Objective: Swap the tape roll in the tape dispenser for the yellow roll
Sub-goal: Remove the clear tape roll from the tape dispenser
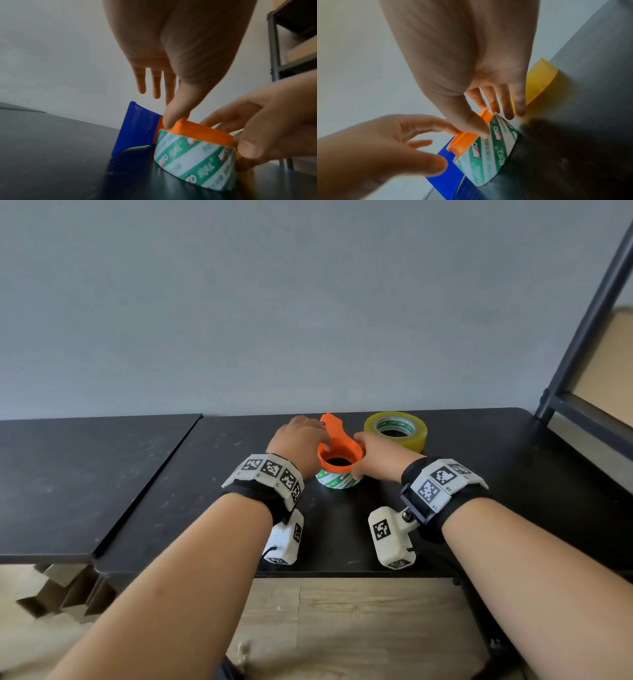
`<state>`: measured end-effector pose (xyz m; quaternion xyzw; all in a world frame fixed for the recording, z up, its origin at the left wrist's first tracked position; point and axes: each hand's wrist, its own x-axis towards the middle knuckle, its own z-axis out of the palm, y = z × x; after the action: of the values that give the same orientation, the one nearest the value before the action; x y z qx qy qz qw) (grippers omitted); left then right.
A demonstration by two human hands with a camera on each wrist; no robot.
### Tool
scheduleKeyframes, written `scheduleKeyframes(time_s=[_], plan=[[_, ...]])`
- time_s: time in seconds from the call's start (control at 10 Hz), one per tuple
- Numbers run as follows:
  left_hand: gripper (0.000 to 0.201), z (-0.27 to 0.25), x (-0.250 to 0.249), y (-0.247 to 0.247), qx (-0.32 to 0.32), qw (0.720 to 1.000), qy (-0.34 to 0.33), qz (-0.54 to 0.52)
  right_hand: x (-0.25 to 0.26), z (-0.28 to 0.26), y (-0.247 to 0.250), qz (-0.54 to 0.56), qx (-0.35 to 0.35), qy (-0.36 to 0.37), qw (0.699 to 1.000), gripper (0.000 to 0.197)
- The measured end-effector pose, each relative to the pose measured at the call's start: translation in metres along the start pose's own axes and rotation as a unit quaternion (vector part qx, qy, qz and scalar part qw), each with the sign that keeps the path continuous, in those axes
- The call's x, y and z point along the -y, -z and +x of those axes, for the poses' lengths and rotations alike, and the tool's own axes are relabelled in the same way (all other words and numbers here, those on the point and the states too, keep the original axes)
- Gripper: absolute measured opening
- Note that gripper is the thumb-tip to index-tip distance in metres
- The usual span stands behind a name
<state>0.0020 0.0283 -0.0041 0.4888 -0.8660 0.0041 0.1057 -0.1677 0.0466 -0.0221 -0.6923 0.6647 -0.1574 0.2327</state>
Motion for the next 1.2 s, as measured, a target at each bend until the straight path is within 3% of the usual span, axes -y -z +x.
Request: scheduleKeyframes(time_s=[0.2, 0.3, 0.4, 0.5, 0.6, 0.8, 1.0, 1.1, 1.2], plan=[[0.031, 0.004, -0.010, -0.001, 0.097, 0.993, 0.056, 0.035, -0.001, -0.007, -0.002, 0.006, 0.005, 0.020, 1.000, 0.034], [0.031, 0.003, -0.010, -0.003, 0.078, 0.995, 0.067, -0.006, 0.008, -0.014, -0.003, 0.023, 0.017, 0.067, 0.997, 0.018], [0.029, 0.000, -0.010, -0.006, 0.022, 0.996, 0.073, -0.039, 0.013, -0.017, -0.007, 0.021, -0.016, 0.052, 0.998, 0.019], [0.030, 0.001, -0.008, -0.003, -0.002, 0.996, 0.067, -0.067, 0.006, -0.014, -0.011, 0.033, -0.047, 0.011, 0.998, 0.047], [0.036, 0.003, -0.003, 0.000, -0.021, 0.995, 0.061, -0.074, 0.007, -0.016, -0.010, 0.032, -0.041, 0.002, 0.999, 0.039], [0.031, 0.000, 0.002, 0.007, -0.066, 0.992, 0.093, -0.055, 0.002, -0.015, -0.009, 0.027, -0.061, -0.031, 0.997, 0.049], [0.032, 0.002, 0.007, 0.006, -0.013, 0.989, 0.146, 0.007, 0.001, -0.014, -0.009, 0.021, -0.060, -0.070, 0.996, 0.051], [0.045, 0.024, 0.009, 0.018, 0.120, 0.955, 0.270, 0.005, 0.001, -0.012, -0.010, 0.027, -0.061, -0.078, 0.995, 0.052], [0.047, 0.027, 0.014, 0.018, 0.125, 0.954, 0.274, 0.002, 0.001, -0.010, -0.011, 0.034, -0.059, -0.083, 0.994, 0.050]])
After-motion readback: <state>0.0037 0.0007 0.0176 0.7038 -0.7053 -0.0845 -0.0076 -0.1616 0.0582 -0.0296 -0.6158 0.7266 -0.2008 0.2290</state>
